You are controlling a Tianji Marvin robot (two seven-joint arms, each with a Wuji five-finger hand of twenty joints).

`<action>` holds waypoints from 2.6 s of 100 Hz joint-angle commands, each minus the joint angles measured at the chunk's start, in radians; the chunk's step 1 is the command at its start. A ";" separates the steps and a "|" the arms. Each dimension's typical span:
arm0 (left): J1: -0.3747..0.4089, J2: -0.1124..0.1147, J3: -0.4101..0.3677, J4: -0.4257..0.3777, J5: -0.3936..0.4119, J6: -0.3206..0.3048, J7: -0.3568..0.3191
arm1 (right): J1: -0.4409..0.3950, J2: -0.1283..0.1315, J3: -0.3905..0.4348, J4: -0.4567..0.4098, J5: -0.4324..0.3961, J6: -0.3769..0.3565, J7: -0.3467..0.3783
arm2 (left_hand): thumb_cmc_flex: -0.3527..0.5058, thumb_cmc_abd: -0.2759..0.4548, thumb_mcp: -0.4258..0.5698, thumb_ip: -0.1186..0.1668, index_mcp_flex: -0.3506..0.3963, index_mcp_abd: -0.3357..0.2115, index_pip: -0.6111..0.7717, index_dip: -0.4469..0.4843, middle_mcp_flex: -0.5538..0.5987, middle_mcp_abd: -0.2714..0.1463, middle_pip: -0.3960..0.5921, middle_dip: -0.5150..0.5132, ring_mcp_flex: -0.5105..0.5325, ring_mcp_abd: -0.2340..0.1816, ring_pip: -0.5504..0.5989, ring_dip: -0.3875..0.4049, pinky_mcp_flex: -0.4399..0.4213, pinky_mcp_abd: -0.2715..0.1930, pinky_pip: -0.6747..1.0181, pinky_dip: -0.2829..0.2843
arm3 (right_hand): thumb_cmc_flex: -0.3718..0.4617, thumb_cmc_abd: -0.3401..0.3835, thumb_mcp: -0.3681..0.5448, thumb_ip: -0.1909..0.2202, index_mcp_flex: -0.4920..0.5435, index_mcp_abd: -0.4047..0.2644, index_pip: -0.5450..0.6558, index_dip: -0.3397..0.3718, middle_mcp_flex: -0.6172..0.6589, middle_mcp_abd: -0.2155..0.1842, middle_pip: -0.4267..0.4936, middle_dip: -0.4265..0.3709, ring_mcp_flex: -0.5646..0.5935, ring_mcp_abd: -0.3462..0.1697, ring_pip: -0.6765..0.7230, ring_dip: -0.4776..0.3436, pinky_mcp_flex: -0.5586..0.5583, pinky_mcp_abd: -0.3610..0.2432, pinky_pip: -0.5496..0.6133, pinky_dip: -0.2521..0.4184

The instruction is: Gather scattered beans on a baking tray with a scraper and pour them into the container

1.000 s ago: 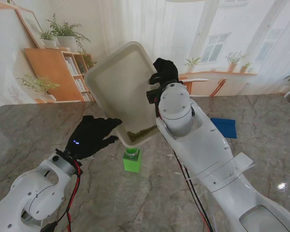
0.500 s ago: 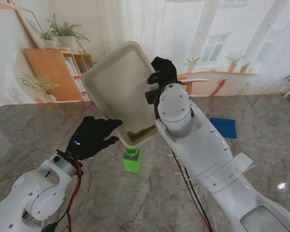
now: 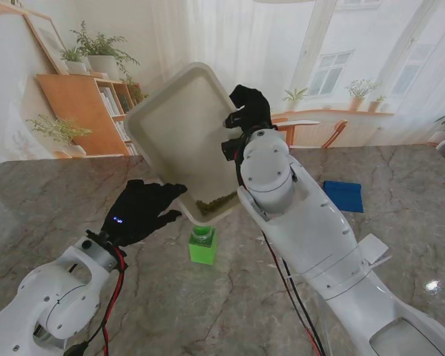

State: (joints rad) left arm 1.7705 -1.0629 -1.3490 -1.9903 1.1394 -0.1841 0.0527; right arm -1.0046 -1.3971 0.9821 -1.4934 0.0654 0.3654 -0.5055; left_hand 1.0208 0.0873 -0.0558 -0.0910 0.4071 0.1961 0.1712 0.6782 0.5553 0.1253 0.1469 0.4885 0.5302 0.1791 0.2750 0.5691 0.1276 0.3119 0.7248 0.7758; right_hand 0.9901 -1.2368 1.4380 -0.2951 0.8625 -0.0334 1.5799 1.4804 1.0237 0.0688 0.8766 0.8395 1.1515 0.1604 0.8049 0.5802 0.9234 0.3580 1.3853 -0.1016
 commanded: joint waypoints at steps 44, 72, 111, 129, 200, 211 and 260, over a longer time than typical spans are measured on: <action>0.001 0.001 0.005 0.002 -0.010 0.014 -0.007 | 0.013 0.005 -0.004 0.005 -0.011 -0.035 0.028 | 0.002 0.072 0.009 0.049 -0.018 0.012 -0.012 -0.017 -0.017 0.008 -0.013 -0.012 -0.002 0.002 -0.009 -0.002 -0.008 0.024 -0.020 0.029 | 0.141 0.044 0.132 0.023 0.016 -0.002 0.045 0.041 0.039 -0.178 0.173 0.065 0.045 -0.108 0.186 0.053 0.109 -0.039 0.257 0.091; 0.001 0.001 0.004 0.005 -0.013 0.017 -0.008 | 0.022 0.006 -0.012 0.016 -0.024 -0.063 0.030 | 0.006 0.071 0.010 0.048 -0.018 0.010 -0.010 -0.013 -0.018 0.007 -0.014 -0.013 -0.001 0.001 -0.009 -0.001 -0.009 0.023 -0.021 0.029 | 0.139 0.048 0.132 0.023 0.013 -0.005 0.044 0.043 0.037 -0.180 0.174 0.065 0.043 -0.112 0.186 0.053 0.109 -0.044 0.255 0.092; 0.007 0.001 -0.002 0.001 -0.007 0.012 -0.005 | 0.027 0.006 -0.020 0.025 -0.038 -0.080 0.028 | 0.001 0.073 0.009 0.048 -0.018 0.011 -0.013 -0.016 -0.017 0.009 -0.014 -0.013 -0.001 0.000 -0.010 -0.001 -0.008 0.024 -0.021 0.030 | 0.140 0.048 0.132 0.022 0.012 -0.005 0.043 0.046 0.034 -0.180 0.176 0.064 0.041 -0.112 0.186 0.052 0.108 -0.045 0.253 0.092; 0.008 0.002 -0.004 0.003 0.001 0.008 0.003 | 0.028 0.007 -0.022 0.028 -0.044 -0.093 0.026 | 0.002 0.073 0.009 0.048 -0.018 0.010 -0.012 -0.016 -0.018 0.008 -0.014 -0.013 -0.001 0.001 -0.010 -0.001 -0.008 0.024 -0.021 0.030 | 0.140 0.048 0.132 0.021 0.011 -0.003 0.043 0.046 0.033 -0.181 0.177 0.063 0.041 -0.112 0.187 0.051 0.108 -0.045 0.253 0.092; 0.063 0.000 -0.030 -0.029 0.036 0.004 0.041 | 0.009 0.011 -0.036 0.007 -0.069 -0.140 0.015 | 0.004 0.072 0.010 0.048 -0.018 0.011 -0.009 -0.012 -0.015 0.007 -0.013 -0.012 0.001 0.001 -0.008 0.000 -0.007 0.025 -0.020 0.030 | 0.141 0.048 0.132 0.020 0.008 -0.001 0.042 0.048 0.029 -0.175 0.180 0.059 0.038 -0.111 0.191 0.044 0.108 -0.044 0.252 0.090; 0.068 0.000 -0.031 -0.032 0.038 0.004 0.044 | 0.008 0.012 -0.037 0.007 -0.074 -0.142 0.017 | 0.003 0.072 0.009 0.048 -0.017 0.010 -0.010 -0.011 -0.015 0.006 -0.013 -0.012 0.001 0.000 -0.008 0.000 -0.007 0.024 -0.020 0.030 | 0.141 0.049 0.132 0.020 0.008 0.001 0.041 0.048 0.028 -0.175 0.180 0.058 0.038 -0.111 0.191 0.043 0.108 -0.045 0.252 0.089; 0.082 0.000 -0.038 -0.042 0.047 0.009 0.049 | -0.011 0.015 -0.039 -0.027 -0.084 -0.125 0.019 | 0.003 0.073 0.009 0.048 -0.017 0.010 -0.011 -0.012 -0.015 0.007 -0.013 -0.012 0.001 0.000 -0.008 0.000 -0.007 0.024 -0.020 0.030 | 0.143 0.047 0.132 0.020 0.008 0.003 0.041 0.047 0.027 -0.172 0.183 0.055 0.038 -0.107 0.194 0.039 0.108 -0.042 0.253 0.087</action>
State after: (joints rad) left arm 1.8412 -1.0629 -1.3870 -2.0263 1.1826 -0.1755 0.0949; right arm -1.0146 -1.3809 0.9430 -1.5028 -0.0185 0.2423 -0.4983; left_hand 1.0208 0.0874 -0.0558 -0.0910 0.4071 0.1961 0.1712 0.6681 0.5553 0.1250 0.1469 0.4885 0.5307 0.1791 0.2750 0.5691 0.1283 0.3119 0.7244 0.7758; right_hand 0.9904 -1.2368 1.4382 -0.3045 0.8625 -0.0334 1.5800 1.4836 1.0214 0.0678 0.8866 0.8395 1.1510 0.1605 0.8098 0.5802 0.9254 0.3581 1.3853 -0.1015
